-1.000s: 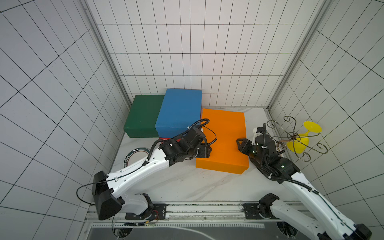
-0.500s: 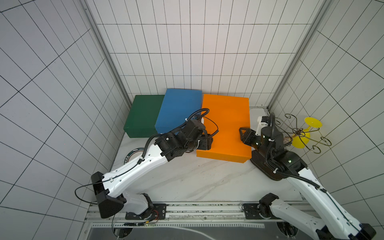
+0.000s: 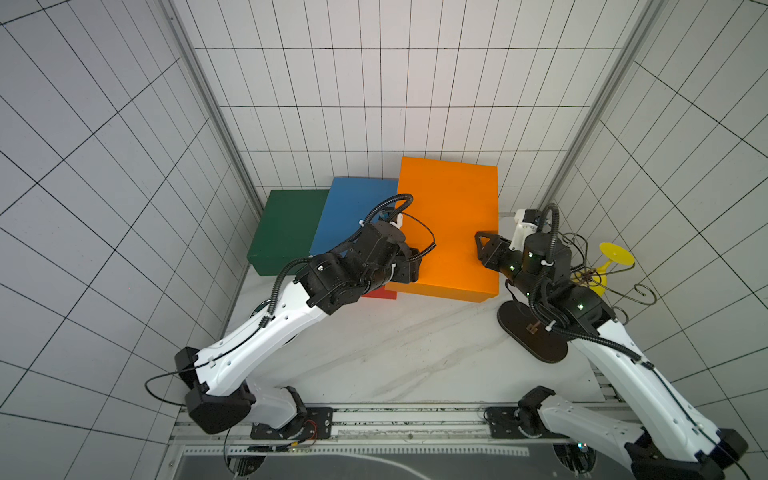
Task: Stack the shoeboxes
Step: Place the shoebox at the shoebox.
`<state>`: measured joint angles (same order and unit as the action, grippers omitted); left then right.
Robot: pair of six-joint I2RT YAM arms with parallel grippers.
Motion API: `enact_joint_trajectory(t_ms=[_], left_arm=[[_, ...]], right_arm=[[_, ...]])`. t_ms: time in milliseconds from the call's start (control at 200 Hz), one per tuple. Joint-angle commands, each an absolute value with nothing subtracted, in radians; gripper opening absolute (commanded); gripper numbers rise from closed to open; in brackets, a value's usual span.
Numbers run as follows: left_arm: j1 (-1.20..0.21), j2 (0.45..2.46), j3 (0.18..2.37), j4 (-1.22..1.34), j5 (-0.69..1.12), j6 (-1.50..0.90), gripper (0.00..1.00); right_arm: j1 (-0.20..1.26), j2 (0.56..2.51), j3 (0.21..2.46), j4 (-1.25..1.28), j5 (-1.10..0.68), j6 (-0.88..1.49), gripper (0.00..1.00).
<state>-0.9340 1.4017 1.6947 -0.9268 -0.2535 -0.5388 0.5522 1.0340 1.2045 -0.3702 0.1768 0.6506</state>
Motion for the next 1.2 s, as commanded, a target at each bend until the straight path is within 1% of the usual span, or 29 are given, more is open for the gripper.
enact_joint_trajectory(t_ms=[0, 145, 225, 505, 720, 910, 1040, 1194], left_arm=[[-0.999, 1.429, 1.782, -0.584, -0.028, -0.470, 0.73], [-0.993, 1.447, 1.860, -0.650, -0.096, -0.432, 0.75], [-0.956, 1.458, 1.888, -0.667, -0.064, -0.430, 0.75], [-0.634, 1.431, 1.862, -0.646, 0.172, -0.493, 0.75], [-0.444, 1.453, 1.861, -0.636, 0.295, -0.506, 0.75], [-0.271, 1.495, 1.809, -0.568, 0.425, -0.557, 0.75], [-0.174, 1.527, 1.774, -0.520, 0.499, -0.604, 0.74], [-0.106, 1.560, 1.765, -0.475, 0.548, -0.645, 0.74]], right_arm=[[0.684, 1.110, 1.305, -0.267, -0.193, 0.654, 0.46], [0.704, 1.179, 1.375, -0.261, -0.193, 0.637, 0.46], [0.709, 1.221, 1.411, -0.253, -0.199, 0.628, 0.46], [0.715, 1.384, 1.552, -0.232, -0.228, 0.593, 0.46], [0.715, 1.542, 1.711, -0.213, -0.270, 0.576, 0.46], [0.712, 1.676, 1.865, -0.209, -0.277, 0.554, 0.46], [0.702, 1.766, 1.957, -0.215, -0.307, 0.558, 0.46], [0.683, 1.845, 2.041, -0.221, -0.330, 0.561, 0.46]])
